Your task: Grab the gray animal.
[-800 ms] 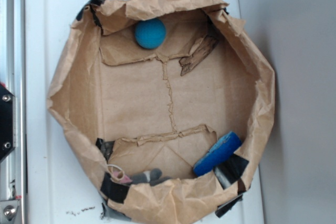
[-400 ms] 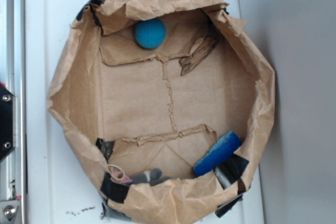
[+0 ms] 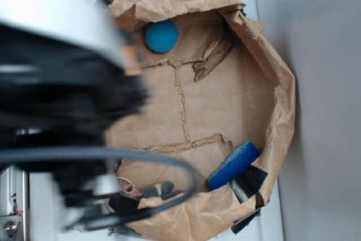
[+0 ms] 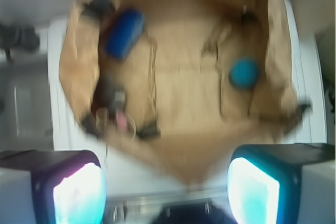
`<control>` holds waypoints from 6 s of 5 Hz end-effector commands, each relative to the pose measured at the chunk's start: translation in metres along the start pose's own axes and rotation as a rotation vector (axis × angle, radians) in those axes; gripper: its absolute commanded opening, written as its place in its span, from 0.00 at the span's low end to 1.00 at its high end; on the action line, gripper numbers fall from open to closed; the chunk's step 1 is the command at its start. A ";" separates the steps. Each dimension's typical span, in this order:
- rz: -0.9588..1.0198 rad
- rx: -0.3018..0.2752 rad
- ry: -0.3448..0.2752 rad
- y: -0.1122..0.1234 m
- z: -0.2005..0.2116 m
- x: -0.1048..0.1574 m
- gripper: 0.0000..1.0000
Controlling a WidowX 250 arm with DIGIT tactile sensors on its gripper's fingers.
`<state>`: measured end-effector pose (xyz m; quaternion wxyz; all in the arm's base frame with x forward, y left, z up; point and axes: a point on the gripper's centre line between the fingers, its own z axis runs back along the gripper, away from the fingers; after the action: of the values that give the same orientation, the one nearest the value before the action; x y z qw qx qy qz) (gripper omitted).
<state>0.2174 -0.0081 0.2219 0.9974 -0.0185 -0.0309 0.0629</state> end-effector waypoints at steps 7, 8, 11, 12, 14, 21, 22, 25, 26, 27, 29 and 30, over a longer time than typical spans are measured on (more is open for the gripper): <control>-0.293 0.087 -0.088 0.006 -0.112 0.032 1.00; -0.324 0.077 -0.088 0.005 -0.109 0.025 1.00; -0.210 -0.006 -0.118 0.016 -0.061 0.053 1.00; -0.214 -0.014 -0.140 0.027 -0.047 0.049 1.00; -0.335 -0.204 -0.011 0.028 -0.055 0.035 1.00; -0.292 -0.100 0.005 -0.011 -0.103 0.042 1.00; -0.262 -0.103 0.005 -0.002 -0.105 0.054 1.00; -0.379 -0.113 0.046 -0.022 -0.125 0.028 1.00; -0.336 -0.210 0.090 -0.032 -0.117 0.024 1.00; -0.354 -0.259 0.120 -0.041 -0.116 0.011 1.00; -0.378 -0.233 0.130 -0.056 -0.129 -0.007 1.00; -0.378 -0.233 0.130 -0.056 -0.129 -0.007 1.00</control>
<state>0.2234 -0.0628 0.0851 0.9843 -0.1312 0.0394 -0.1111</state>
